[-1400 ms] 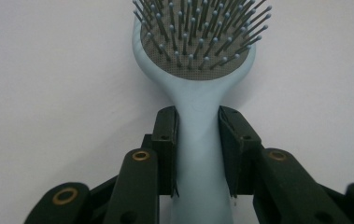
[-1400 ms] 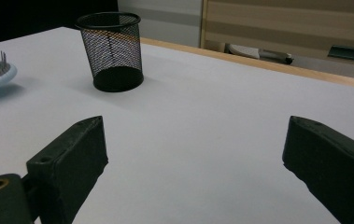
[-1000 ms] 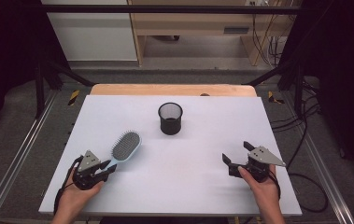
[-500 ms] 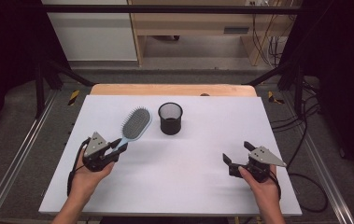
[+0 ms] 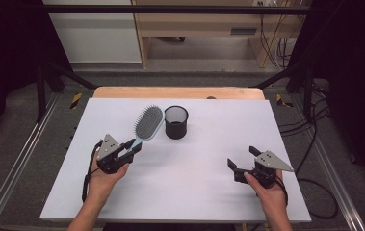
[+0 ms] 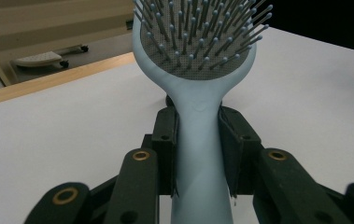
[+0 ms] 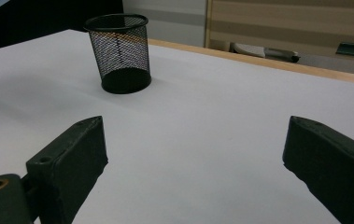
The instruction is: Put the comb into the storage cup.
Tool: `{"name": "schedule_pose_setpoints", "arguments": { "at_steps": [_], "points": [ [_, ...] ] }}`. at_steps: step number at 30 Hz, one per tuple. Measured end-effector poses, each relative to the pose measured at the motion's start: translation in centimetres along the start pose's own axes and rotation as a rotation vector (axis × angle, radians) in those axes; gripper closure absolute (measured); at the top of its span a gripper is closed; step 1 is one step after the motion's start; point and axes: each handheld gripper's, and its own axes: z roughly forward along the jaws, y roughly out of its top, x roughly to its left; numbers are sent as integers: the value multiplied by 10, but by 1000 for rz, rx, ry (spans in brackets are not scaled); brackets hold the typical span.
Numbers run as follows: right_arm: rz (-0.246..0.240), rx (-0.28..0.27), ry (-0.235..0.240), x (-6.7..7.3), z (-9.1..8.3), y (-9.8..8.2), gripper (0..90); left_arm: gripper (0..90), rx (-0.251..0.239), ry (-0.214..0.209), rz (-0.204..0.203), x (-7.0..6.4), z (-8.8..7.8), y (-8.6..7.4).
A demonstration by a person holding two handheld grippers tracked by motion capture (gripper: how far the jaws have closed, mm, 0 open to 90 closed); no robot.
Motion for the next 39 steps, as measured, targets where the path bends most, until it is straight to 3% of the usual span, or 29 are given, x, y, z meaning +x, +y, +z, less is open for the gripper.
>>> {"name": "schedule_pose_setpoints", "arguments": {
  "at_steps": [13,19,24,27,36,39],
  "points": [
    [64,-9,40,14,4,3,58,692,0,-42,19,-19,9,-2],
    [106,9,90,26,15,11,55,692,-6,-49,17,-22,12,-2],
    [124,28,154,42,31,24,54,692,-14,-50,17,-23,12,-2],
    [132,31,211,60,45,39,45,692,-22,-48,17,-24,12,-1],
    [163,-1,310,92,70,65,39,692,-37,-49,17,-26,9,0],
    [169,-8,326,97,74,69,39,692,-44,-51,17,-27,9,1]
  ]
}}
